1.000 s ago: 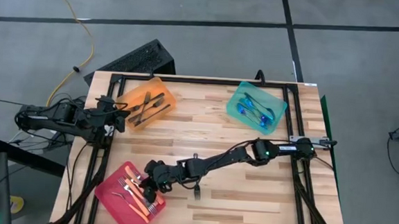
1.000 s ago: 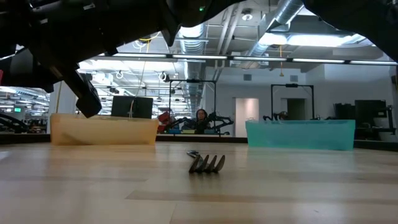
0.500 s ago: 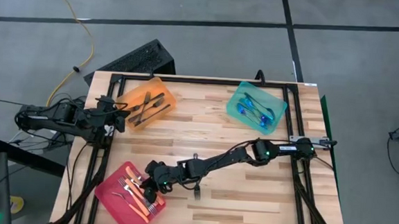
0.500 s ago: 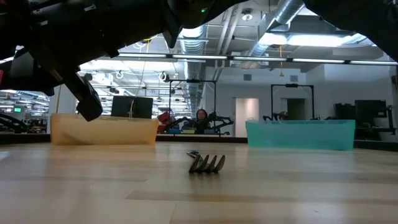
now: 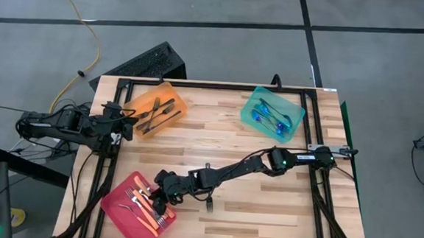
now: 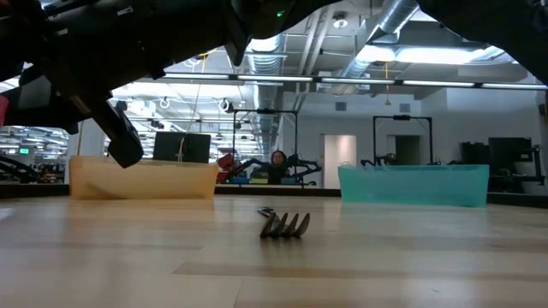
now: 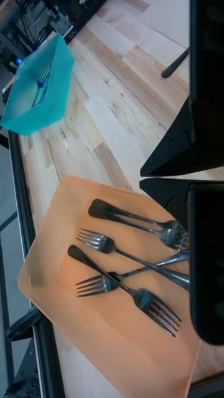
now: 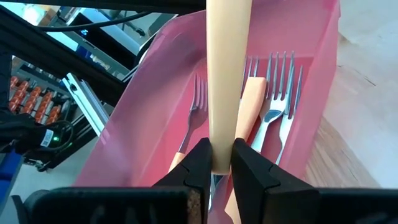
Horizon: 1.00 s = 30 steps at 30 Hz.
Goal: Sort silverware by color (type)
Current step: Put the orange fork into the pink bin
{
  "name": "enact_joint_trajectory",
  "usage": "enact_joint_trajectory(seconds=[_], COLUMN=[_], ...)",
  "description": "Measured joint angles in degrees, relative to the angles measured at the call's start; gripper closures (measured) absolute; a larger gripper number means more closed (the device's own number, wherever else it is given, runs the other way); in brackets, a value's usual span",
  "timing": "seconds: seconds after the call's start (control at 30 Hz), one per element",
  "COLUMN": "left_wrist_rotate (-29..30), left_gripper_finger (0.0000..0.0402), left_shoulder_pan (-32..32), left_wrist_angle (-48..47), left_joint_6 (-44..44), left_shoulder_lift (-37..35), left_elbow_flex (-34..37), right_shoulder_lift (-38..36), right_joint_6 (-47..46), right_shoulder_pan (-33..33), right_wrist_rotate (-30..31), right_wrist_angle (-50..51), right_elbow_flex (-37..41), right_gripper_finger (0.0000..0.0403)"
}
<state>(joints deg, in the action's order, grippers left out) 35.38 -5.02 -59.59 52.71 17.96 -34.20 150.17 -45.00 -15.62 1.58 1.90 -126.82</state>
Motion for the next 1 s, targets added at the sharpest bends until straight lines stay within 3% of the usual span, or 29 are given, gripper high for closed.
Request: enact_joint_trajectory(seconds=[0.57, 1.0], left_wrist_rotate=[0.0, 0.0], left_gripper_finger=[0.0401, 0.0401], left_shoulder_pan=[0.0, 0.0], left_wrist_angle=[0.0, 0.0], left_joint_6=[0.0, 0.0], left_shoulder_lift=[0.0, 0.0], left_elbow_flex=[0.0, 0.0], right_shoulder_lift=[0.1, 0.1], right_joint_6=[2.9, 3.0], right_shoulder_pan=[0.0, 0.0], right_wrist_rotate=[1.3, 1.3], right_wrist_angle=[-1.5, -1.7], right_elbow_flex=[0.1, 0.1], right_gripper_finger=[0.0324, 0.0276])
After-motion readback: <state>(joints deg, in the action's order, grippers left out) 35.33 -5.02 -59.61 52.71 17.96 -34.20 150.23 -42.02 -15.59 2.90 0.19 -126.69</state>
